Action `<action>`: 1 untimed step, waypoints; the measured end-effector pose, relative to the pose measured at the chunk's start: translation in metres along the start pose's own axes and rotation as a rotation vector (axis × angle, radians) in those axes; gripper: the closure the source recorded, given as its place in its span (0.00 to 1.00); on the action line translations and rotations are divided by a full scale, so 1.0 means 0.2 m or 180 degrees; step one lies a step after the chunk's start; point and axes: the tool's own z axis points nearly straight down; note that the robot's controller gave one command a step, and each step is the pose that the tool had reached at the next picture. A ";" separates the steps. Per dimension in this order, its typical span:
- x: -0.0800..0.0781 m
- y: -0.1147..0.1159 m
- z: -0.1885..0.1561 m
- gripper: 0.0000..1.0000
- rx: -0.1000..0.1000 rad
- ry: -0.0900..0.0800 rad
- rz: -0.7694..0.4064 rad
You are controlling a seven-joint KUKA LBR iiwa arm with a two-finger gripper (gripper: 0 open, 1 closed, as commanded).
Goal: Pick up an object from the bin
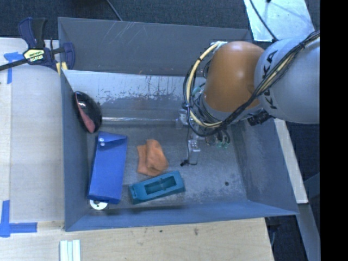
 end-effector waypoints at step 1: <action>-0.01 0.00 -0.02 0.00 -0.0001 -0.0027 0.0002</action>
Offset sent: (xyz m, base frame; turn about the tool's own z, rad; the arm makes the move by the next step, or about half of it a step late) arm -0.0072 0.0255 -0.0617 -0.0368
